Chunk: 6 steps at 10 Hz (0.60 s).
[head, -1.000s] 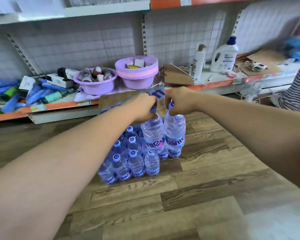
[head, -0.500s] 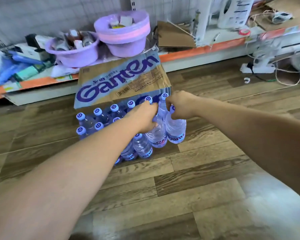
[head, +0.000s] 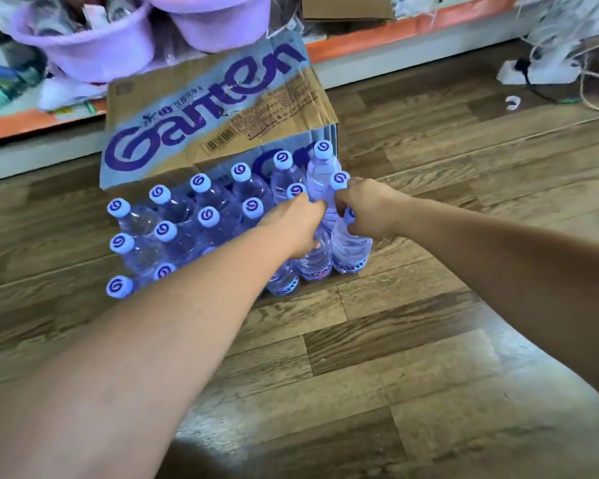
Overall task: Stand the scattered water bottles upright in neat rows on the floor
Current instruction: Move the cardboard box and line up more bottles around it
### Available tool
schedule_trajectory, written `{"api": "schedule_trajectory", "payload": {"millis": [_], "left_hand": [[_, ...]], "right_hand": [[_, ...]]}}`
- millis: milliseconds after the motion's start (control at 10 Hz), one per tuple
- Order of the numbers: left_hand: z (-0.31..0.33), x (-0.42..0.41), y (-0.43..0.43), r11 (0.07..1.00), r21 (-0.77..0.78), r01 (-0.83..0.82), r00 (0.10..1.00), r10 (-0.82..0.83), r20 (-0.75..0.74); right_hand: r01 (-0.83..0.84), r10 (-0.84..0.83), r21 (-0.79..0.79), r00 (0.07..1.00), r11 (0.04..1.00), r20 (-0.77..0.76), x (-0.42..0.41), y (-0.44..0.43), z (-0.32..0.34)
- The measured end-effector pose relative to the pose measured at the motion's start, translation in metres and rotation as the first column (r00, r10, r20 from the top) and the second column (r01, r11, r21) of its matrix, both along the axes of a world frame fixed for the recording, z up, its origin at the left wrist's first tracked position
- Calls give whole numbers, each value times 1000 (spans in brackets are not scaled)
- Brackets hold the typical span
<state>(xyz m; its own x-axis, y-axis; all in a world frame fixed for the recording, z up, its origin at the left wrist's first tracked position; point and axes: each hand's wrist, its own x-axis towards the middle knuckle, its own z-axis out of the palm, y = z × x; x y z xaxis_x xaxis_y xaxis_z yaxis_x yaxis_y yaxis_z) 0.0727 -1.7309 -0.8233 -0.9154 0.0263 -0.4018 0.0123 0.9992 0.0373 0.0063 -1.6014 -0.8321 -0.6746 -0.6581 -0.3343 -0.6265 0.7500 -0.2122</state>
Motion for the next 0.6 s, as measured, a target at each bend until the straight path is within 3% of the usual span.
{"api": "schedule_trajectory", "payload": {"millis": [300, 600], "left_hand": [[-11, -5, -5, 998, 55, -21, 996, 16, 88], [4, -3, -22, 982, 171, -77, 986, 49, 161]], "right_hand": [[-41, 39, 44, 998, 998, 48, -4, 2, -6], [-209, 175, 265, 974, 941, 147, -16, -7, 4]]}}
